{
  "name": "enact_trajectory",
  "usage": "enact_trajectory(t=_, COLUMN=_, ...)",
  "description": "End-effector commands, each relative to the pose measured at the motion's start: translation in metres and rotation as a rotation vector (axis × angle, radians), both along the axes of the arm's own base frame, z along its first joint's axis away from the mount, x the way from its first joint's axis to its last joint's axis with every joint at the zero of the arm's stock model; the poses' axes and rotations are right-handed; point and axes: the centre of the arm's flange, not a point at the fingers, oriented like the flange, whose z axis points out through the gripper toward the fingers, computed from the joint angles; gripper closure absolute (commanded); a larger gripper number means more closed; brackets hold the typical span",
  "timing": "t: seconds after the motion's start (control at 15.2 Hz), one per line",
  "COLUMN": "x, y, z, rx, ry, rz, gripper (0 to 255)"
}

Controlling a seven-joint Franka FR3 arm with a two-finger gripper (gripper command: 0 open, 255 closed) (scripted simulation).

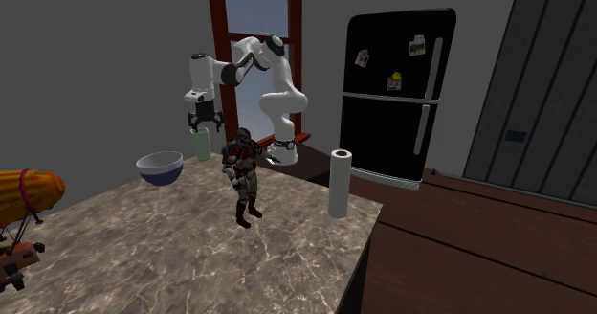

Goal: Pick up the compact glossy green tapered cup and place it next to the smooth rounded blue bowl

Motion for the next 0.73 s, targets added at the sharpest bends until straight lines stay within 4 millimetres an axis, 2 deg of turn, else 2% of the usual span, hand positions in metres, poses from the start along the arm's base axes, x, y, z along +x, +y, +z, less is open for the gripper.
enact_trajectory(t=0.0, x=0.003, y=0.001, z=0.02, rx=0.0, ry=0.0, rz=0.0, gripper=0)
enact_trajectory(t=0.13, x=0.005, y=0.001, z=0.044, rx=0.0, ry=0.0, rz=0.0, gripper=0)
enact_trajectory(t=0.66, x=0.005, y=0.001, z=0.044, rx=0.0, ry=0.0, rz=0.0, gripper=0)
